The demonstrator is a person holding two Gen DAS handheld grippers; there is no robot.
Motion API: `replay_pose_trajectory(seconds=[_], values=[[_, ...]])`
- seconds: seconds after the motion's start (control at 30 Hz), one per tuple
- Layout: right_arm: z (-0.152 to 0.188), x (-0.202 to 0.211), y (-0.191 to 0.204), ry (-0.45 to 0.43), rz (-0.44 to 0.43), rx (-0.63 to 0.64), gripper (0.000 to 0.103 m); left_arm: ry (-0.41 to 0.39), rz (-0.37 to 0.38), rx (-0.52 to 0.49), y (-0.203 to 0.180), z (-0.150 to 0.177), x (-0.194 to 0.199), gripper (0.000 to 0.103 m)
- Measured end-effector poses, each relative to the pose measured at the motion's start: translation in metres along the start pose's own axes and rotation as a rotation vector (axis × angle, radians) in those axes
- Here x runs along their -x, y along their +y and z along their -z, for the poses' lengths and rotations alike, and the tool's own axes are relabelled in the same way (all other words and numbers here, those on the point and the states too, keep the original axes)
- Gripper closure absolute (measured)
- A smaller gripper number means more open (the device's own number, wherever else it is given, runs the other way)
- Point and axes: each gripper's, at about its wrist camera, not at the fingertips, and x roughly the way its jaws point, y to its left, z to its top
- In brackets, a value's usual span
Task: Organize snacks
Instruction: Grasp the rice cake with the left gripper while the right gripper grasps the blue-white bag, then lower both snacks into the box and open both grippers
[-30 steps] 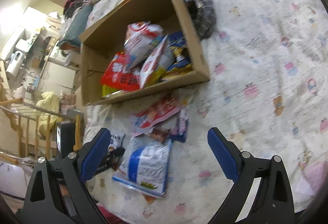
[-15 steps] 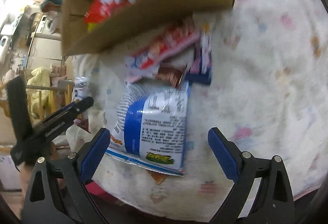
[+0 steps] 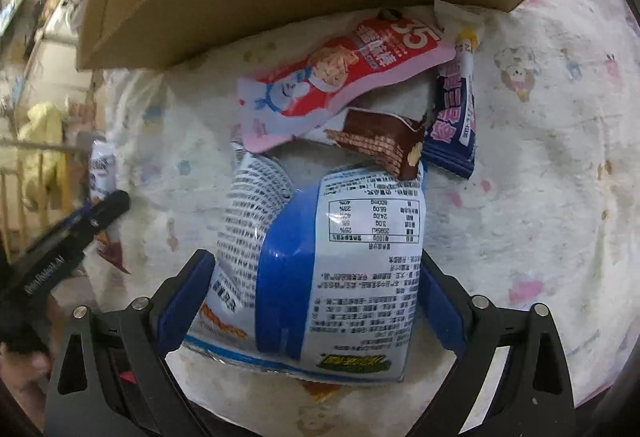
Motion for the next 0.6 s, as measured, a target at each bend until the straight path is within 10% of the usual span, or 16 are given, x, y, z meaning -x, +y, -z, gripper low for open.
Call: replay_pose_trajectory(seconds=[0.2,0.6], values=[[0.006,0.013,-0.005,-0.011,-0.023,0.022,0.038,-0.005,-0.009,-0.03,-0.011,-0.002,-0.002,0.073],[0.032,0.067,-0.026,-0.116,-0.116,0.049,0.042,-0.032,0.008,-0.054,-0.029,-0.006,0.008,0.073]])
